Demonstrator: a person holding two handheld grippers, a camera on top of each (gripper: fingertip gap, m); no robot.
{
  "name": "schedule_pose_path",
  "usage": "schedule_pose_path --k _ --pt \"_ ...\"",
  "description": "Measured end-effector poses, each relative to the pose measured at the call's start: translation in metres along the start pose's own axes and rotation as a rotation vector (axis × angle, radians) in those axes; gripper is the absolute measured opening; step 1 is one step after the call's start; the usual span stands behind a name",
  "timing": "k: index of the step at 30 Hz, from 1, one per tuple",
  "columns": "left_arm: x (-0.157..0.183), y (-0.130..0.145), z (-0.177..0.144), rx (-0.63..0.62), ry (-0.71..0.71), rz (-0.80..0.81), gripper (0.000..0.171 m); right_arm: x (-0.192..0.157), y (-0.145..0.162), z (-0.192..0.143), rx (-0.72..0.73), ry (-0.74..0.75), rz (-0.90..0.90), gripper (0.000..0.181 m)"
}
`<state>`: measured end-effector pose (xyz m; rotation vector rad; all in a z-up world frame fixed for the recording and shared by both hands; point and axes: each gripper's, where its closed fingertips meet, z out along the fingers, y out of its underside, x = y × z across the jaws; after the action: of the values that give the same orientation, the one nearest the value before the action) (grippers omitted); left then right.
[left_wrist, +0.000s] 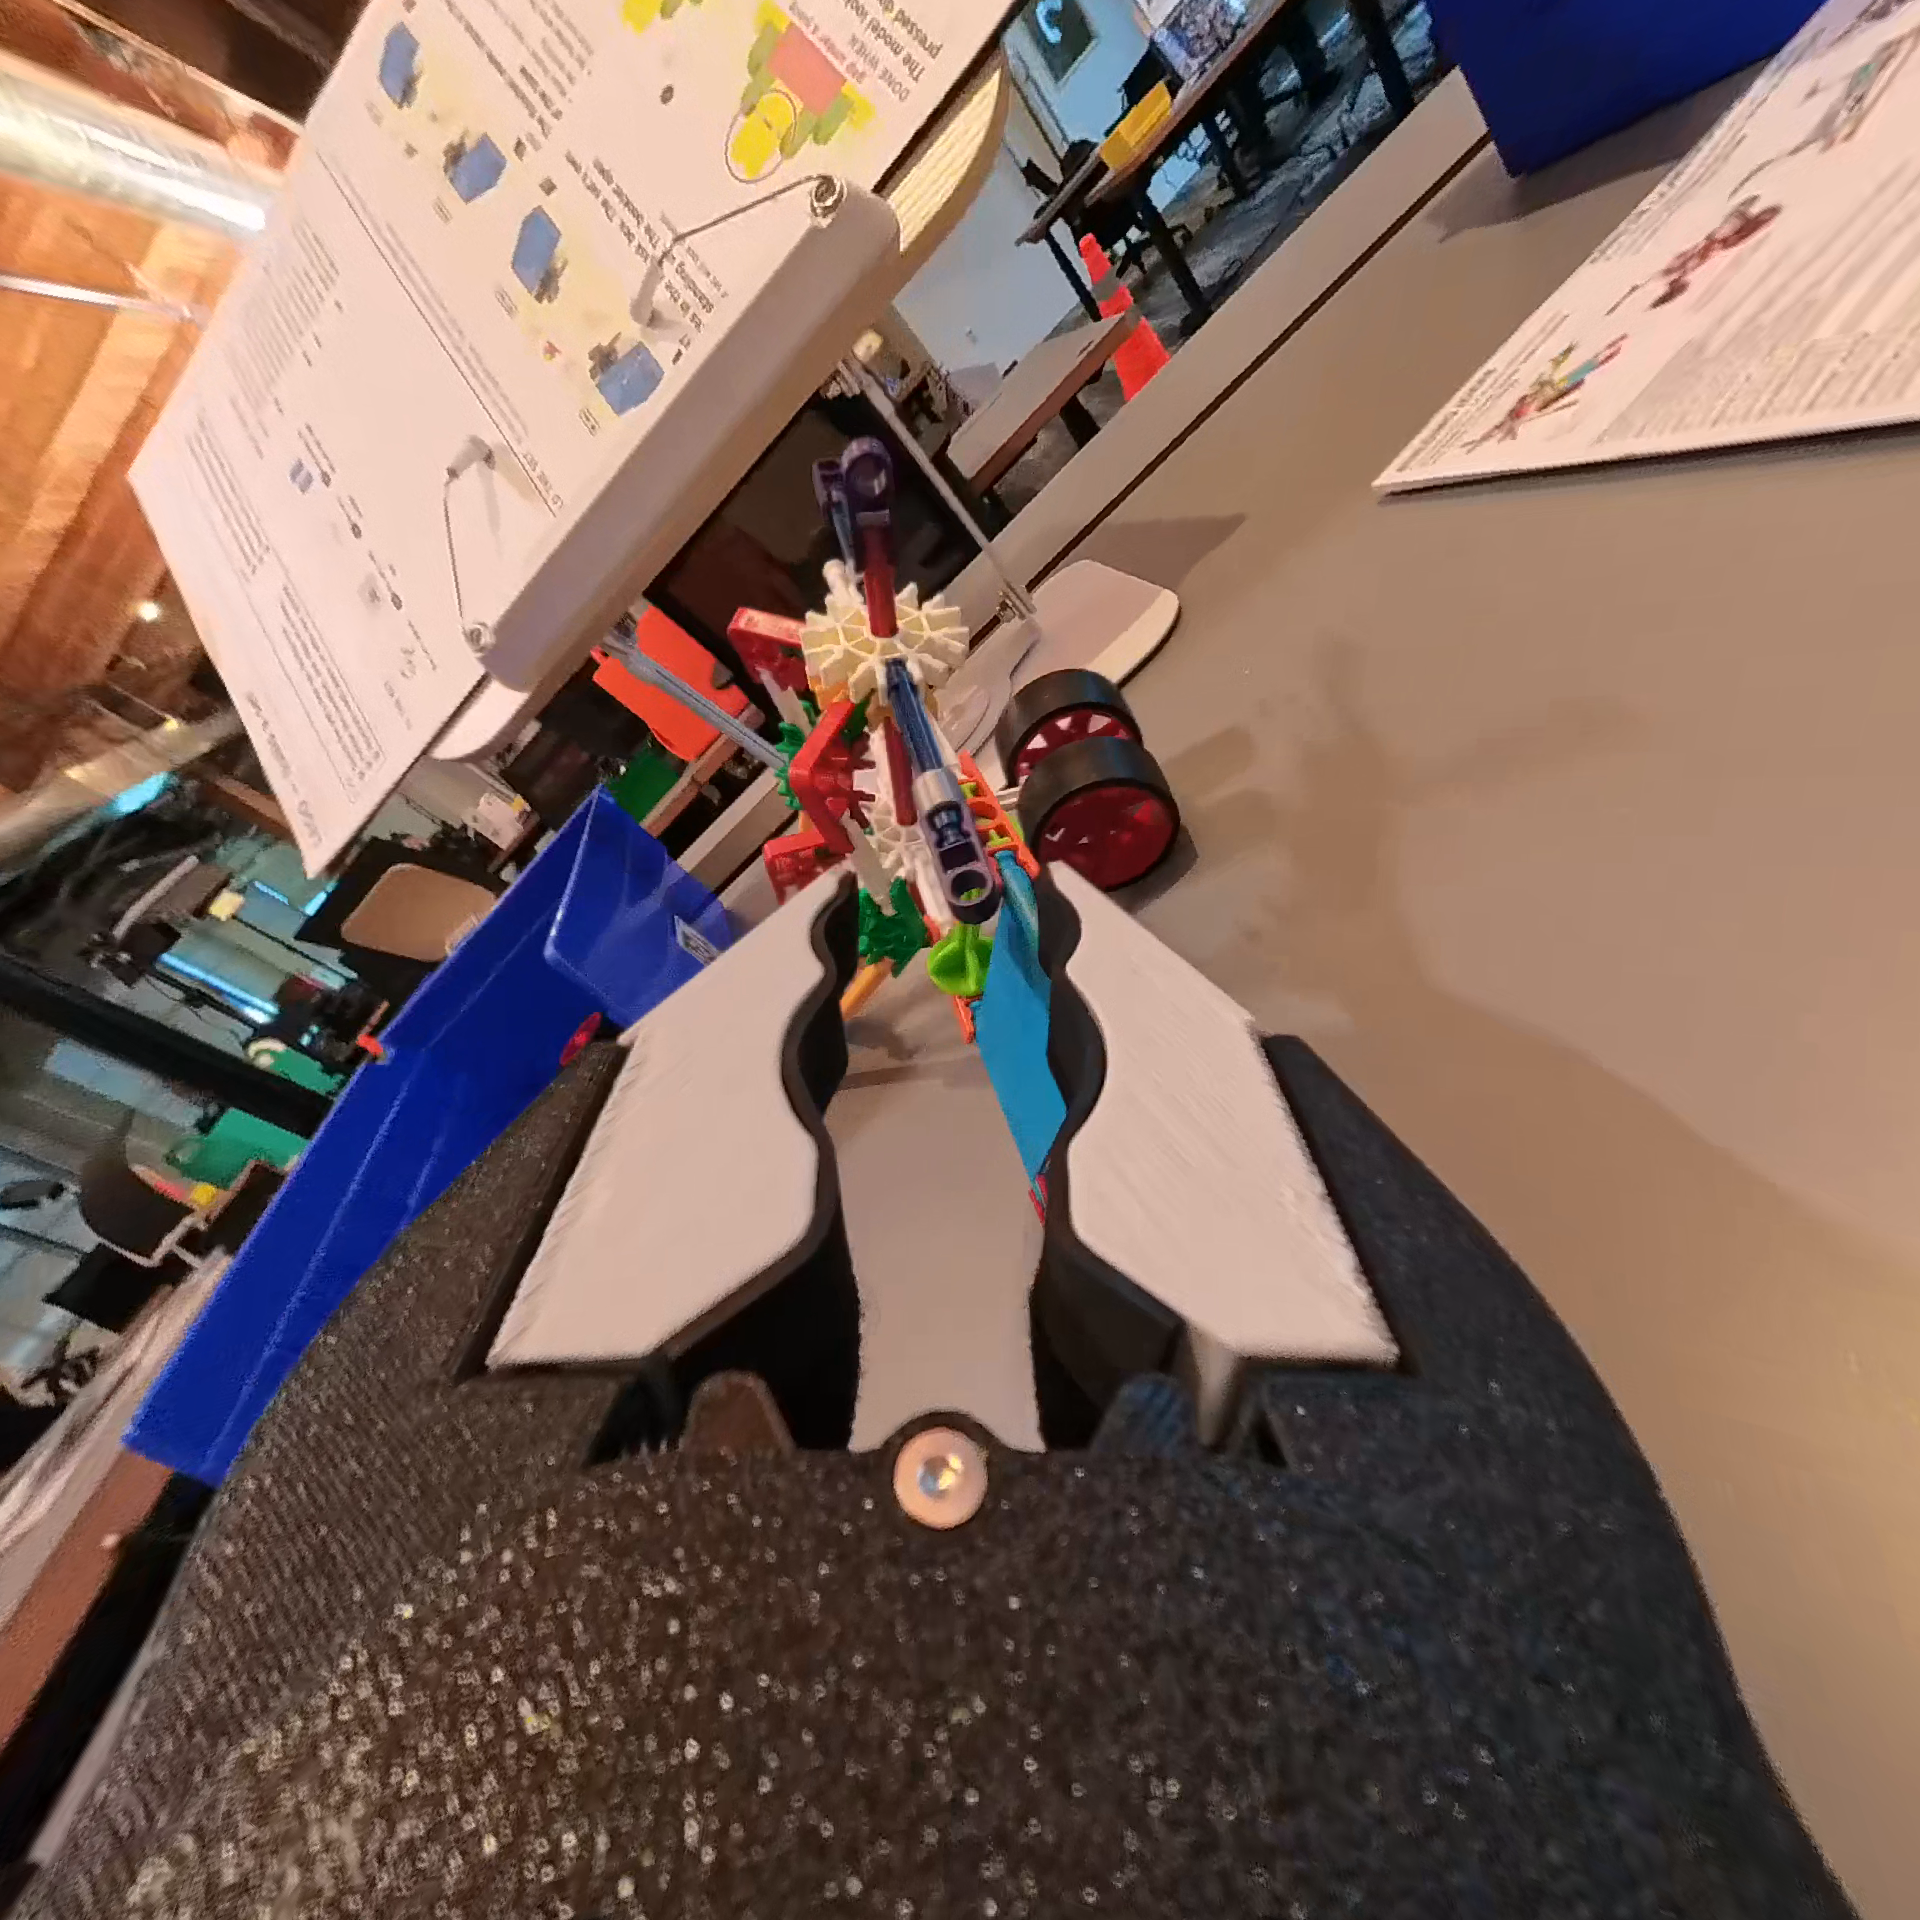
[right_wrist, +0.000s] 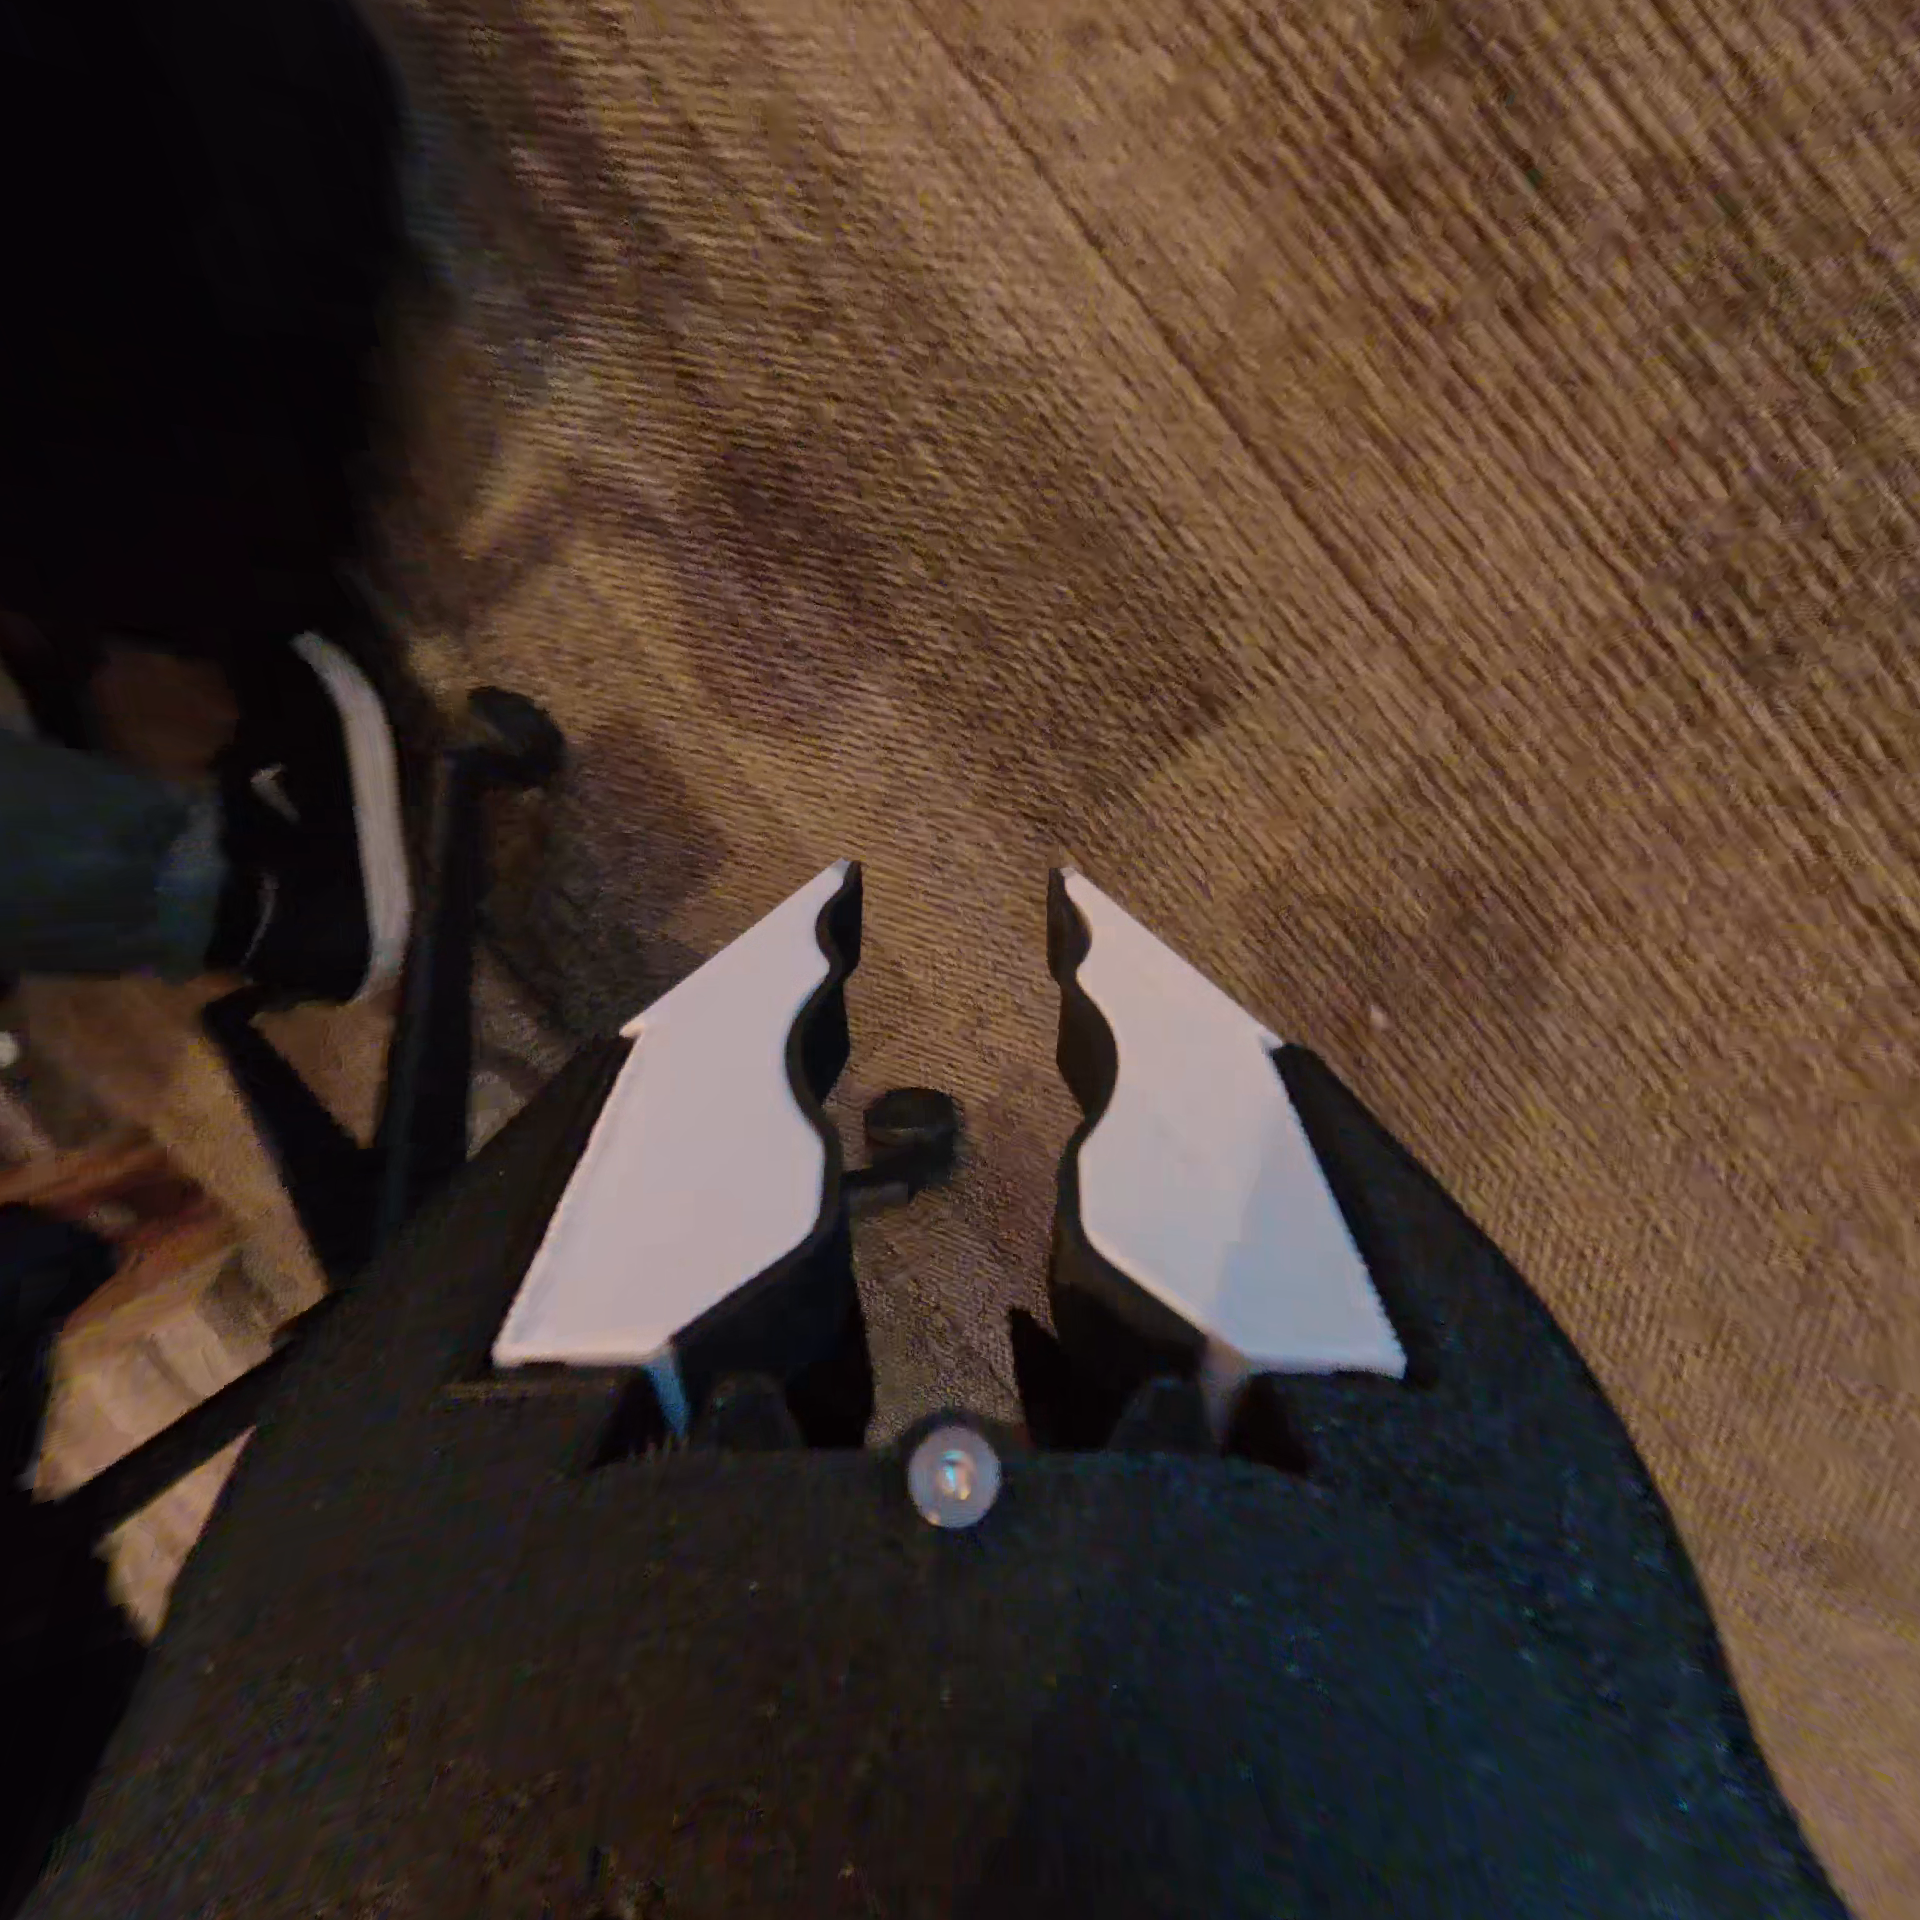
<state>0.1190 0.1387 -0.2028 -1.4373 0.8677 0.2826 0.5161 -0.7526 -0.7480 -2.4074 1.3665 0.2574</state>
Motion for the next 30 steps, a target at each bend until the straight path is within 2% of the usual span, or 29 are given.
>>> schedule_pose_path --k 2,5,7,11,15,17,23,30 --pt "0.004 -0.003 0.008 -0.025 -0.01 -0.029 0.033 0.032 0.035 0.013 -0.015 0.073 0.049 0.033" --pt "0.016 -0.009 0.013 -0.043 -0.018 0.013 0.033 0.069 0.081 0.033 -0.047 0.121 0.123 0.033" --pt "0.013 -0.007 0.013 -0.057 -0.04 0.034 0.033 0.091 0.106 0.05 -0.049 0.112 0.231 0.033" --pt "0.007 0.0 0.01 -0.13 -0.103 -0.036 0.039 0.141 0.152 0.087 -0.031 0.185 0.333 0.033" --pt "0.019 -0.001 0.005 -0.188 -0.137 0.036 0.039 0.171 0.189 0.126 -0.049 0.241 0.418 0.033" --pt "0.023 0.002 0.004 -0.225 -0.146 0.076 0.041 0.181 0.2 0.142 -0.058 0.262 0.49 0.032" --pt "0.025 0.017 0.001 -0.342 -0.193 0.185 0.048 0.219 0.205 0.174 -0.006 0.319 0.76 0.024" --pt "0.03 0.019 -0.004 -0.386 -0.212 0.23 0.049 0.251 0.203 0.198 -0.017 0.363 0.877 0.011"
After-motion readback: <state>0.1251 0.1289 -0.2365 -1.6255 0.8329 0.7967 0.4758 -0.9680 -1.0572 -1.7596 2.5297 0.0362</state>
